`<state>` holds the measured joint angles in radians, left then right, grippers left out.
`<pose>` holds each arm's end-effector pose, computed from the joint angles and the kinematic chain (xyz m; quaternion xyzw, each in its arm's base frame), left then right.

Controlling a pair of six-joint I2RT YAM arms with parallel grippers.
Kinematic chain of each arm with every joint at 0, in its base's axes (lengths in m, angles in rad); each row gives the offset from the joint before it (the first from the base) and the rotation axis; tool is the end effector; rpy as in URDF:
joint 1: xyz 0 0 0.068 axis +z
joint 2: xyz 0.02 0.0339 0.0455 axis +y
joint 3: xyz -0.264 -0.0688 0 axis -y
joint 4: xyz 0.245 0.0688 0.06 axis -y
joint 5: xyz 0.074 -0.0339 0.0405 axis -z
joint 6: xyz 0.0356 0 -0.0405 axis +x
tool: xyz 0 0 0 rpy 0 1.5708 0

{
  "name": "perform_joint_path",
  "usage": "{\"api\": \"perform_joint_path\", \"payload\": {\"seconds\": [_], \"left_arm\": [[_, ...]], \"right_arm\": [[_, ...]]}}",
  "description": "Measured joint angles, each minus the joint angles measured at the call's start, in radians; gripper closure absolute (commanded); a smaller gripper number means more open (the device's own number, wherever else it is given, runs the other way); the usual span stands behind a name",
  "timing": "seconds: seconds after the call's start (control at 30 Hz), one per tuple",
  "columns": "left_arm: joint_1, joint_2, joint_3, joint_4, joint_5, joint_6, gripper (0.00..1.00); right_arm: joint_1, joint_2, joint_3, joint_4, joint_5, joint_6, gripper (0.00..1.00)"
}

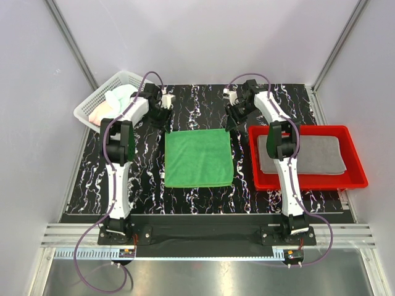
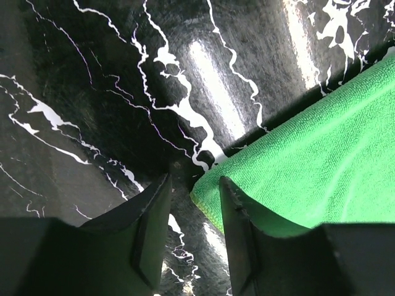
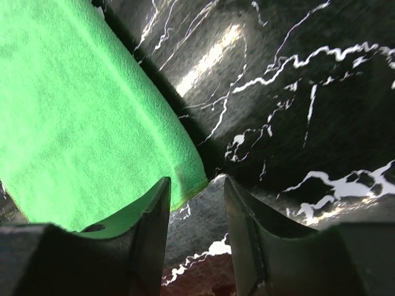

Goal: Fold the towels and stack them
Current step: Fold the towel

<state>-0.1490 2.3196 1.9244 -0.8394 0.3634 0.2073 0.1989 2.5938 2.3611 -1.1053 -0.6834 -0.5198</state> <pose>0.4771 -0.0844 0.1667 0.2016 0.9490 -0.1733 0.1697 0.5063 0.1250 0.1540 -0.3655 0.8624 0.3111 0.1612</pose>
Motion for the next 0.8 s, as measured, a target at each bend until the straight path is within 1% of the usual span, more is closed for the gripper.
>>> {"api": "perform_joint_path", "payload": {"seconds": [0.1, 0.23, 0.33, 0.37, 0.4, 0.47, 0.5, 0.57, 0.6, 0.67, 0.7, 0.73, 0.8], "left_arm": [[0.0, 0.006, 0.007, -0.007, 0.001, 0.006, 0.54], [0.003, 0.006, 0.011, -0.023, 0.018, 0.023, 0.52], [0.011, 0.007, 0.011, -0.037, 0.043, 0.031, 0.52], [0.014, 0.007, 0.011, -0.04, 0.052, 0.033, 0.53], [0.017, 0.008, 0.011, -0.044, 0.058, 0.034, 0.53], [0.019, 0.008, 0.011, -0.051, 0.066, 0.04, 0.58], [0.02, 0.008, 0.011, -0.055, 0.069, 0.044, 0.59], [0.022, 0.011, 0.011, -0.062, 0.078, 0.051, 0.64], [0.023, 0.012, 0.011, -0.064, 0.082, 0.055, 0.74], [0.024, 0.015, 0.011, -0.072, 0.09, 0.06, 0.86], [0.024, 0.018, 0.011, -0.078, 0.094, 0.064, 0.97], [0.024, 0.022, 0.013, -0.085, 0.101, 0.065, 1.0], [0.024, 0.026, 0.023, -0.095, 0.108, 0.074, 1.0]], "right_arm": [[0.0, 0.015, 0.023, -0.002, 0.0, 0.0, 0.56], [0.0, 0.032, 0.036, -0.011, -0.002, 0.0, 0.62], [0.0, 0.035, 0.039, -0.015, -0.008, 0.0, 0.7], [0.0, 0.037, 0.04, -0.016, -0.009, -0.001, 0.75], [0.0, 0.037, 0.04, -0.016, -0.009, -0.001, 0.76], [0.0, 0.038, 0.04, -0.018, -0.01, 0.0, 0.8], [0.0, 0.039, 0.04, -0.018, -0.01, 0.0, 0.85], [0.0, 0.039, 0.041, -0.018, -0.01, 0.0, 0.89], [0.0, 0.039, 0.041, -0.018, -0.01, 0.0, 0.92], [0.0, 0.039, 0.041, -0.018, -0.01, -0.001, 0.94], [0.0, 0.039, 0.041, -0.018, -0.011, -0.001, 0.94], [0.0, 0.039, 0.041, -0.018, -0.011, -0.002, 0.96], [0.0, 0.039, 0.041, -0.018, -0.011, -0.003, 0.97]]}}
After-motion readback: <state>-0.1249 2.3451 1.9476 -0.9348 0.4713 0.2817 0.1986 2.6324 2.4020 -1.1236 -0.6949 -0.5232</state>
